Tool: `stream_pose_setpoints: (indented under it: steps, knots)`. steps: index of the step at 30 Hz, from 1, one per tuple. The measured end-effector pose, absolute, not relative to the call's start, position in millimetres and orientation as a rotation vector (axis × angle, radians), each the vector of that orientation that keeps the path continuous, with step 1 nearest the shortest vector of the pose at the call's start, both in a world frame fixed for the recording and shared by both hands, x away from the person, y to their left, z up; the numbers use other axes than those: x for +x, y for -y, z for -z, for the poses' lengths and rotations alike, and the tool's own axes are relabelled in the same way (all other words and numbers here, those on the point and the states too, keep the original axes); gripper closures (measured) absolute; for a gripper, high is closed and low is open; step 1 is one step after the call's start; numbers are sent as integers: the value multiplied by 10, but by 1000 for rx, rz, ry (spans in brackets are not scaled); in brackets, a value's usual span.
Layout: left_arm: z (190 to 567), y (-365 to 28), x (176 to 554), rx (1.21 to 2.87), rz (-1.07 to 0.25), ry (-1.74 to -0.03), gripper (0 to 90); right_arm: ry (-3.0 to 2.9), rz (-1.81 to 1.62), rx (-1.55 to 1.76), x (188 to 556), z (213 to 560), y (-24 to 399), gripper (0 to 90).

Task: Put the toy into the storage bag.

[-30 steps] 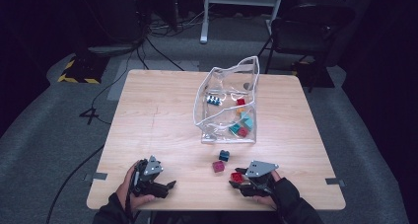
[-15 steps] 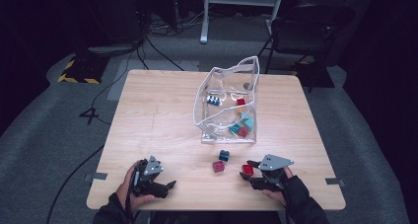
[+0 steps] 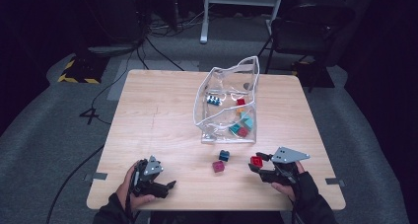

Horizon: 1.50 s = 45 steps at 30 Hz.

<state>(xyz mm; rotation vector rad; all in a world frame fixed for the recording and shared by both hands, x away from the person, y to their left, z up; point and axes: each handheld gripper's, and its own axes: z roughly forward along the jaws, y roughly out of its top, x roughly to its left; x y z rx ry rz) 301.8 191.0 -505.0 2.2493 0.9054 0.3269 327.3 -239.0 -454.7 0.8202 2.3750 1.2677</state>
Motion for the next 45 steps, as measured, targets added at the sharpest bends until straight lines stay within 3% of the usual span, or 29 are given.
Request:
stream_pose_setpoints:
  steps: [28, 45]
  knots:
    - [5049, -1910, 3019, 2249, -328, -907, 103, -2209, -1300, 815, 3549, 3658, 2401, 481]
    - [5049, -1911, 3020, 2250, -328, -905, 103, -2128, -1305, 798, 3655, 3320, 2377, 482]
